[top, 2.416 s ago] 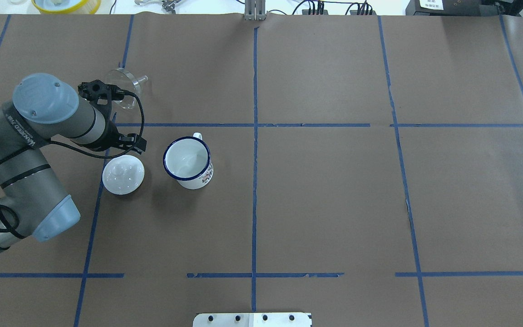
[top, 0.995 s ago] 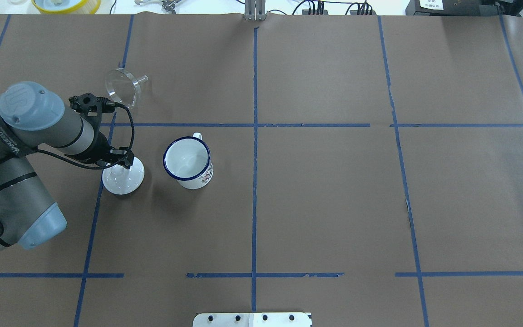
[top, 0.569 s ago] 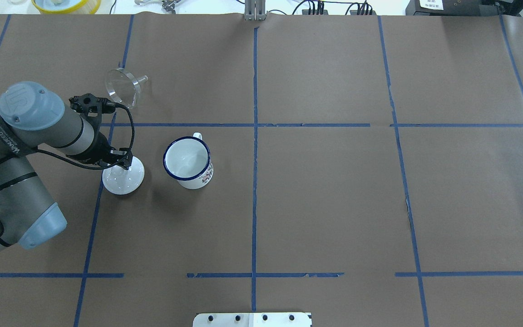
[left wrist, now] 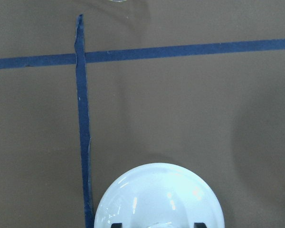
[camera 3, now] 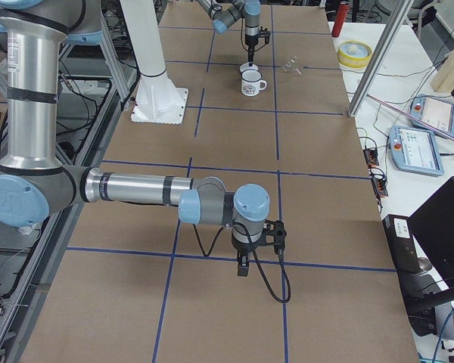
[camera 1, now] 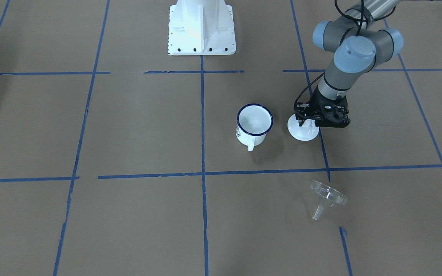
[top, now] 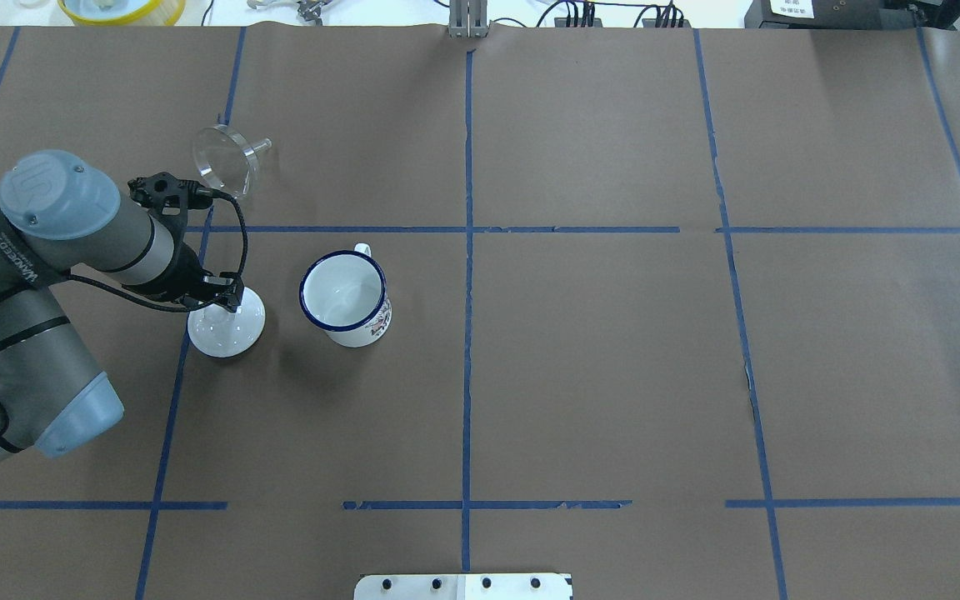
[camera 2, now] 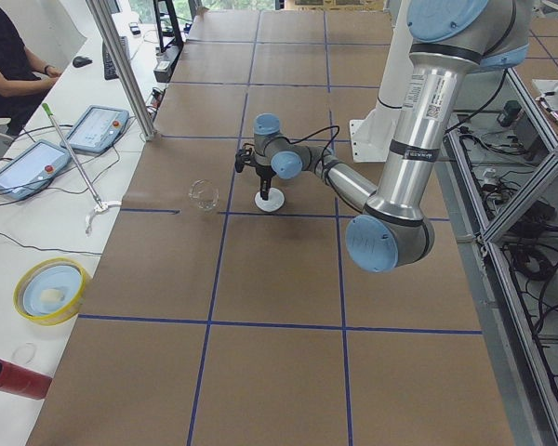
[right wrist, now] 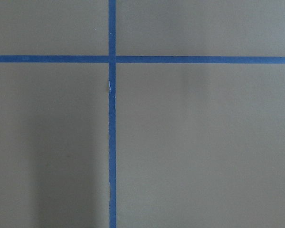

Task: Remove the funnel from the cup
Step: 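Lift the white lid and carry it toward the mug with the left gripper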

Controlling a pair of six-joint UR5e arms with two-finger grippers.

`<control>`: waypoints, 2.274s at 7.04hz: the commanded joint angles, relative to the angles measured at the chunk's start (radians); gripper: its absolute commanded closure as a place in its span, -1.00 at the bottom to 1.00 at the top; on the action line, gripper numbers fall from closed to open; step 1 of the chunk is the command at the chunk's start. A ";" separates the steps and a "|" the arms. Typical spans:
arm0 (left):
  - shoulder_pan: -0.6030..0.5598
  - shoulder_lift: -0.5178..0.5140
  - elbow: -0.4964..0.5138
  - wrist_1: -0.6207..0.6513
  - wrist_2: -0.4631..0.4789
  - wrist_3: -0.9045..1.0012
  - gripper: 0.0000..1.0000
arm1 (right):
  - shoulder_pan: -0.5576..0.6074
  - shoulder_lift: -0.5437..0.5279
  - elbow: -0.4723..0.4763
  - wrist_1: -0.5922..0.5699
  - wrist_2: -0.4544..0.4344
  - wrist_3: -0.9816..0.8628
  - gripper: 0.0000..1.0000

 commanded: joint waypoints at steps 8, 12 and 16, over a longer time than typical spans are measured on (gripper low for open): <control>0.002 0.000 -0.025 0.009 -0.028 0.003 0.97 | 0.000 0.001 0.000 0.000 0.000 0.000 -1.00; -0.041 -0.035 -0.249 0.329 -0.028 0.044 1.00 | 0.000 0.001 0.000 0.000 0.000 0.000 -1.00; -0.101 -0.305 -0.231 0.591 -0.055 0.081 1.00 | 0.000 -0.001 0.001 0.000 0.000 0.000 -1.00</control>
